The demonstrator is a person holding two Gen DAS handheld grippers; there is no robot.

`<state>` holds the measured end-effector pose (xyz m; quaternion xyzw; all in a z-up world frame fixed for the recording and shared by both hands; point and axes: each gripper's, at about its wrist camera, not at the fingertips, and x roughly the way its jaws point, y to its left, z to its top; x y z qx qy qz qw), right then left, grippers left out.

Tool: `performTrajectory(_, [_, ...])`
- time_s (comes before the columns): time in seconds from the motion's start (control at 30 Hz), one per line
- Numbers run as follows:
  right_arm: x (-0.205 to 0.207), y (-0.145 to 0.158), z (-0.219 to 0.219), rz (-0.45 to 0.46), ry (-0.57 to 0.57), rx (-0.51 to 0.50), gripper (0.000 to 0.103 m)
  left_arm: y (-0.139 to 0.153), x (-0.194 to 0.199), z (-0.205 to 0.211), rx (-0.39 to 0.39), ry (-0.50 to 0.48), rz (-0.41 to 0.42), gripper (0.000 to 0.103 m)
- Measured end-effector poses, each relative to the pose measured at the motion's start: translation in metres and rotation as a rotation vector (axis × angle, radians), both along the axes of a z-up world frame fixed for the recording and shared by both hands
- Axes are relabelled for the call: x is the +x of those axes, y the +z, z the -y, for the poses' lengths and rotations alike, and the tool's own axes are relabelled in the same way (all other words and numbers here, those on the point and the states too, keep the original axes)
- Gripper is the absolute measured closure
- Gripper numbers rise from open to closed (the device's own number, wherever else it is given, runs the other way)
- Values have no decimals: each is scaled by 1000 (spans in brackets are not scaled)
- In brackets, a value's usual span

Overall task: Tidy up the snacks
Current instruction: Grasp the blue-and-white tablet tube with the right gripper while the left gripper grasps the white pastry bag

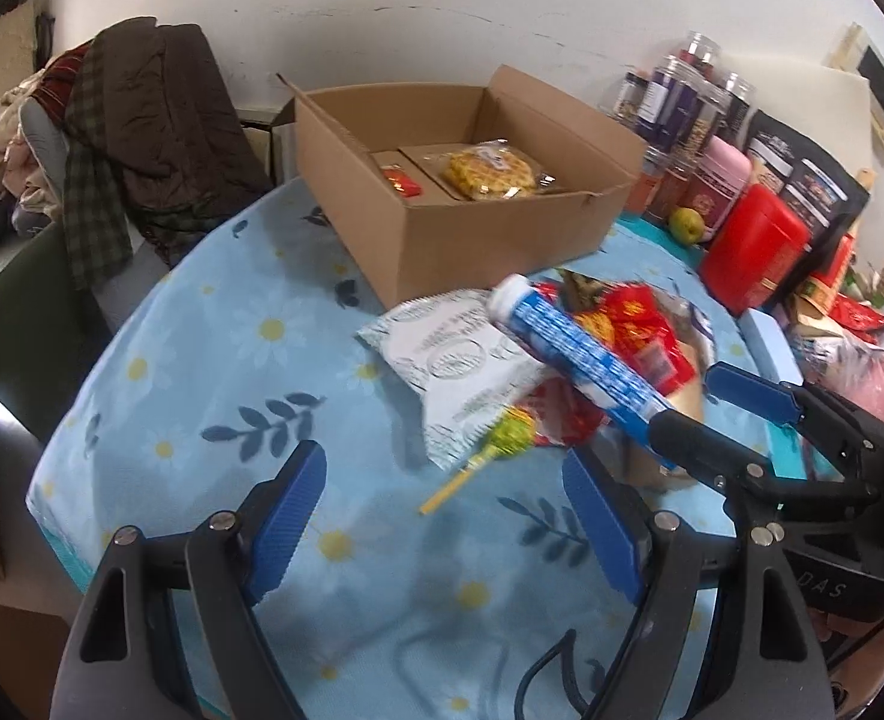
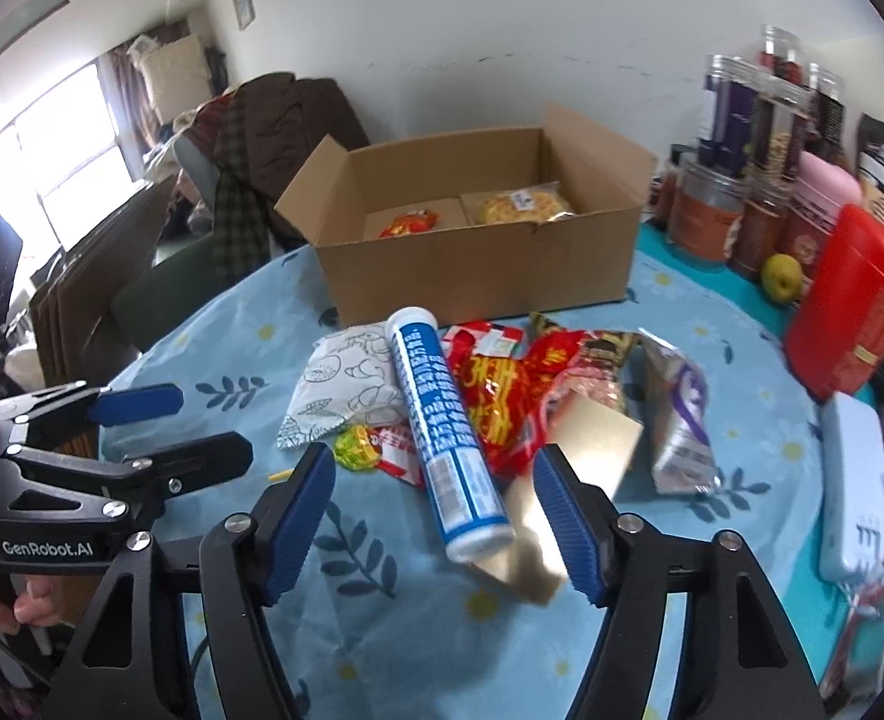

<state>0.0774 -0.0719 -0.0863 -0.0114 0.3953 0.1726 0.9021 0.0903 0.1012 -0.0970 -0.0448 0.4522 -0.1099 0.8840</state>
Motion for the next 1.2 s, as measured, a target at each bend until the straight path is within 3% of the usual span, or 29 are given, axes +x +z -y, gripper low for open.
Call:
performTrajectory(0.2, [25,-10,-14,-34,45,-24,43,-5,19,-10,-17,26,-20,21])
performTrajectory(0.3, [37,-19,-19,-71,66,-33,51,-9,28,-11,-29,31,-35,21])
performTrajectory(0.33, [41,-24,-20,-89,69,-40,55,-11,31,-11,-32,32,-42,21])
performTrajectory(0.4, [46,-32,-23,-116,63,-76,74,-14,38,-8,-27,33,-58,21])
performTrajectory(0.77, [40,-13,-3,-71,58,-4,75,-30,73,11,-90,15,-159,21])
performTrajectory(1.07, [43,-16,13,-77,38,17,75,-54,104,25,-69,43,-246,21])
performTrajectory(1.13, [46,-21,14,-86,30,20,75,-64,109,28,-47,39,-281,21])
performTrajectory(1.2, [47,-23,16,-89,27,26,75,-61,108,35,6,25,-248,21])
